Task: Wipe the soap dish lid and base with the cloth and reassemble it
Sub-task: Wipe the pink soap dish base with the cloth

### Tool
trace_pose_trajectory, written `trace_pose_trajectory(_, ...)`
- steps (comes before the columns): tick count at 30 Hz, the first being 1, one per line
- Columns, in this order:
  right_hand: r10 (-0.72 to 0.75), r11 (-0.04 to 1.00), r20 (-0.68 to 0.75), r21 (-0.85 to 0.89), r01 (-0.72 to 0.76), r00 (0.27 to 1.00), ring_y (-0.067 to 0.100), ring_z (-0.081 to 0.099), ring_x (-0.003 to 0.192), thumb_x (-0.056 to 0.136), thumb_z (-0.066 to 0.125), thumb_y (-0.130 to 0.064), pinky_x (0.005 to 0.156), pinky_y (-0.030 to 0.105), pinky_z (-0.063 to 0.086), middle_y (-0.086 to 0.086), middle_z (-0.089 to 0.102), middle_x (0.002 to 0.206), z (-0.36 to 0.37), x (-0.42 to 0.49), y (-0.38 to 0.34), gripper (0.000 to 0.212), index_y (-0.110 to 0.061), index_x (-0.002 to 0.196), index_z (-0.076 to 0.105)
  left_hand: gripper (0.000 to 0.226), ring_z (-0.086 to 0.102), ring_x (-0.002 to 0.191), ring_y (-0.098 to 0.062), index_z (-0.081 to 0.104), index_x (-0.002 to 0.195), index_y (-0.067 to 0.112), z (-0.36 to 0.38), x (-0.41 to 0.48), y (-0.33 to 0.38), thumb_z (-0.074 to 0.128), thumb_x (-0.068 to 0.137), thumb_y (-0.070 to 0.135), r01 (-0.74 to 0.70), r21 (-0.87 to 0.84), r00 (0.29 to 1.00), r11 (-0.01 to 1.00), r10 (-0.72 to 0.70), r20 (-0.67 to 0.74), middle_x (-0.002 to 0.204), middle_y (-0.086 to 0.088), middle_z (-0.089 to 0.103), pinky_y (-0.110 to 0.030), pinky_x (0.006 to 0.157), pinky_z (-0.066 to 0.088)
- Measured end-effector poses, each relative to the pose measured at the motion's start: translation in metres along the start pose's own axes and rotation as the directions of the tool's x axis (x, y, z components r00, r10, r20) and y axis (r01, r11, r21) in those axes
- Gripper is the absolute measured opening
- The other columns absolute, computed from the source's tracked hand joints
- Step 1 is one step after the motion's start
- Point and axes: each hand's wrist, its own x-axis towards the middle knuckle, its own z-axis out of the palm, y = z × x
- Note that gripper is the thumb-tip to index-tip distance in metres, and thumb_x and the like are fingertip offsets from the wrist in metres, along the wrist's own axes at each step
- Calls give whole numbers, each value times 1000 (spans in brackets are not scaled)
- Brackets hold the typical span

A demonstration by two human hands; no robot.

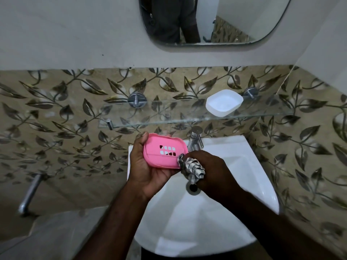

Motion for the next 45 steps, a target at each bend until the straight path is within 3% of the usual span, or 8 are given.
trace_pose_trajectory(5,127,953,-61,285,-104,990,21,67,77,75,71,-19,72,47,55,-8,68,80,10,-1,-11,19,-30,88,63,70,55,114,-31,66,115,5,13,-6,-10,67,67,56,-182,-28,983,983,182,-5,117,-17,62,-46,107,38)
trace_pose_trajectory(10,78,908,-54,416,-49,995,8,69,82,75,70,-9,76,29,55,-13,72,85,20,0,-47,25,-29,89,69,103,67,95,-26,58,113,6,19,0,-33,83,35,69,-394,207,897,895,424,-123,101,-15,71,-34,76,57)
trace_pose_trajectory(17,-81,973,13,-214,82,997,14,64,79,69,67,-20,62,29,55,-9,56,100,9,-5,-36,45,-38,109,60,101,67,79,-32,66,102,4,12,-1,-27,80,30,74,-309,87,947,947,314,-61,84,-20,68,-43,74,59)
trace_pose_trajectory(21,65,988,-42,-137,-71,997,18,62,78,65,65,-19,66,34,53,-7,56,89,1,5,-29,37,-31,100,67,105,62,80,-29,61,110,5,13,1,-23,75,36,79,-265,152,954,952,282,-100,85,-17,64,-42,79,57)
trace_pose_trajectory(27,-106,985,83,-127,116,991,17,64,82,70,59,-24,69,28,50,-1,65,95,16,-7,-49,27,-24,95,71,95,57,101,-43,60,120,2,9,4,-25,52,68,81,-234,19,949,972,232,-214,101,-25,58,-60,103,40)
trace_pose_trajectory(32,26,948,15,-317,-20,1000,24,65,80,66,47,-36,63,40,55,-3,61,94,-2,11,-37,43,-31,103,67,81,63,76,-30,71,104,10,8,6,-18,44,73,80,-265,12,945,964,262,-196,87,-15,65,-48,87,50)
trace_pose_trajectory(40,94,958,-15,-271,-95,995,23,64,82,61,62,-31,67,37,53,-5,61,92,-4,28,-41,38,-29,98,69,79,68,91,-30,60,121,13,21,3,-13,39,76,75,-198,141,963,970,219,-155,100,-15,70,-42,75,58)
trace_pose_trajectory(45,149,977,14,-158,-145,989,18,61,71,76,64,-22,65,33,50,-2,65,73,4,8,-38,5,-19,78,62,77,64,70,-25,62,109,7,18,1,-26,51,65,70,-209,70,943,975,220,-250,80,-15,66,-38,66,59)
